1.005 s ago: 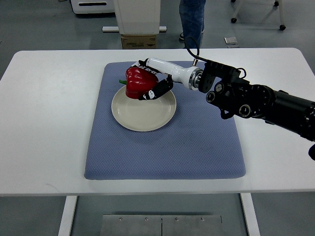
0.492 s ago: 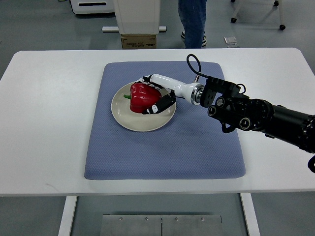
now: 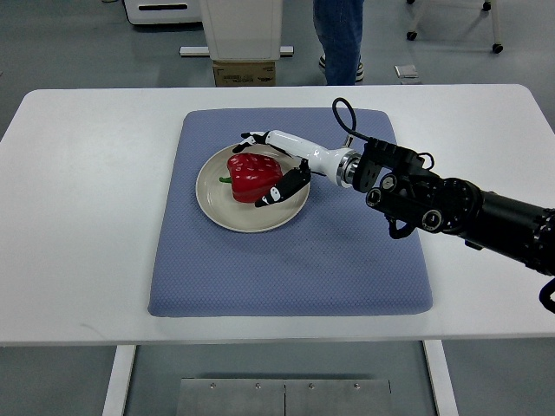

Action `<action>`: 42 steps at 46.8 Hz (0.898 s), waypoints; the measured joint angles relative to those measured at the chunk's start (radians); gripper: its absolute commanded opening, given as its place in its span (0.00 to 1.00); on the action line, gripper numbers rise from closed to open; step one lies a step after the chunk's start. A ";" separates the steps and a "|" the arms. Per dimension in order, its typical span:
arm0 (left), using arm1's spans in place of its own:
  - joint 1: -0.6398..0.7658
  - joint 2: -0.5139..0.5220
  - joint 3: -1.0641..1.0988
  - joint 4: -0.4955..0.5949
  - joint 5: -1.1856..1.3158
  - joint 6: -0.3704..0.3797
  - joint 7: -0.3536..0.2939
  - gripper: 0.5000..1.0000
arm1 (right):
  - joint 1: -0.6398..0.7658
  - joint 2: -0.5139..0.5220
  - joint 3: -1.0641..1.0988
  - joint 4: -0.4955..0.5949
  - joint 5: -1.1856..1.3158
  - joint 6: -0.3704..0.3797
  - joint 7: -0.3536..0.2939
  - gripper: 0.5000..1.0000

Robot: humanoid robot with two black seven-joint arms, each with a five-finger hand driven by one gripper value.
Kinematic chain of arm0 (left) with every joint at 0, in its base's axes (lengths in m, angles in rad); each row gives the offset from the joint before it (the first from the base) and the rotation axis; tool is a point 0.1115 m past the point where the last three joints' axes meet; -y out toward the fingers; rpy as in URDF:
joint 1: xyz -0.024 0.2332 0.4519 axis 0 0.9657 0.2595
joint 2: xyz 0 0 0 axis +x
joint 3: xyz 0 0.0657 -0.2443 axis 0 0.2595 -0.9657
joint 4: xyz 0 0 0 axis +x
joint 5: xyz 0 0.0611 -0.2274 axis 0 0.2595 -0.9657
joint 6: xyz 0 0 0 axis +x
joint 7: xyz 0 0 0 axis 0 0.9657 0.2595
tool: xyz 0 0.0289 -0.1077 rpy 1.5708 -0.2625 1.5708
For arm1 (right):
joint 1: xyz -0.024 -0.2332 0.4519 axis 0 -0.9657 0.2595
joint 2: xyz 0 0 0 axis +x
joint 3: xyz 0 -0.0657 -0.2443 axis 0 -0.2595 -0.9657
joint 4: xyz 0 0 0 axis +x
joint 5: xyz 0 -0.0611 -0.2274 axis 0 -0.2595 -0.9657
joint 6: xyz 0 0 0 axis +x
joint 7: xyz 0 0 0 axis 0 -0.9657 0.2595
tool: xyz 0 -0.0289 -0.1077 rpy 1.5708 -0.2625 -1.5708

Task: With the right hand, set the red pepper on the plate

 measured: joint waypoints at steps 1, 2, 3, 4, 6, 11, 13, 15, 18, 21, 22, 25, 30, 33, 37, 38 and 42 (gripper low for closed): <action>0.000 0.000 0.000 0.000 0.000 0.000 0.000 1.00 | 0.001 0.000 0.001 0.000 0.000 0.000 0.000 0.99; 0.000 0.000 0.000 0.000 0.000 0.000 0.000 1.00 | 0.003 0.000 0.002 0.000 0.000 0.000 0.000 0.99; 0.000 0.000 0.000 0.000 0.000 0.000 0.000 1.00 | 0.004 0.000 0.003 0.000 0.001 0.000 0.000 0.99; 0.000 0.000 0.000 0.000 0.000 0.000 0.000 1.00 | 0.007 0.000 0.004 0.000 0.001 0.000 0.000 0.99; 0.000 0.000 0.000 0.000 0.000 0.000 0.000 1.00 | 0.008 0.000 0.011 0.000 0.001 0.000 0.000 0.99; 0.000 0.000 0.000 0.000 0.000 0.000 0.000 1.00 | 0.009 0.000 0.058 -0.003 0.002 0.000 -0.004 0.98; 0.000 0.000 0.000 0.000 0.000 0.000 0.000 1.00 | 0.006 0.000 0.085 -0.004 0.003 0.000 -0.008 0.97; 0.000 0.000 0.000 0.000 0.000 0.000 0.000 1.00 | 0.002 0.000 0.109 -0.009 0.004 0.000 -0.011 0.97; 0.000 0.000 0.000 0.000 0.000 0.000 0.000 1.00 | -0.004 0.000 0.136 -0.022 0.012 0.000 -0.021 0.97; 0.000 0.000 0.000 0.000 0.000 0.000 0.000 1.00 | -0.024 0.000 0.173 -0.039 0.043 0.000 -0.044 0.97; 0.000 0.000 0.000 0.000 0.000 0.000 0.000 1.00 | -0.028 0.000 0.183 -0.043 0.052 0.001 -0.049 0.96; 0.000 0.000 0.000 0.000 0.000 0.000 0.000 1.00 | -0.044 0.000 0.242 -0.054 0.107 0.000 -0.075 0.96; 0.000 0.000 0.000 0.000 0.000 0.000 0.000 1.00 | -0.071 -0.014 0.342 -0.069 0.187 -0.001 -0.119 0.96; 0.000 0.000 0.000 0.000 0.000 0.000 0.000 1.00 | -0.092 -0.021 0.411 -0.087 0.218 -0.003 -0.138 0.96; 0.000 0.000 0.000 0.000 0.000 0.000 0.000 1.00 | -0.133 -0.023 0.516 -0.105 0.229 -0.034 -0.159 0.96; 0.000 0.000 0.000 0.000 0.000 0.000 0.000 1.00 | -0.142 -0.023 0.538 -0.107 0.230 -0.044 -0.163 0.97; 0.000 0.000 0.000 0.000 0.000 0.000 0.000 1.00 | -0.173 -0.023 0.611 -0.110 0.230 -0.073 -0.184 0.97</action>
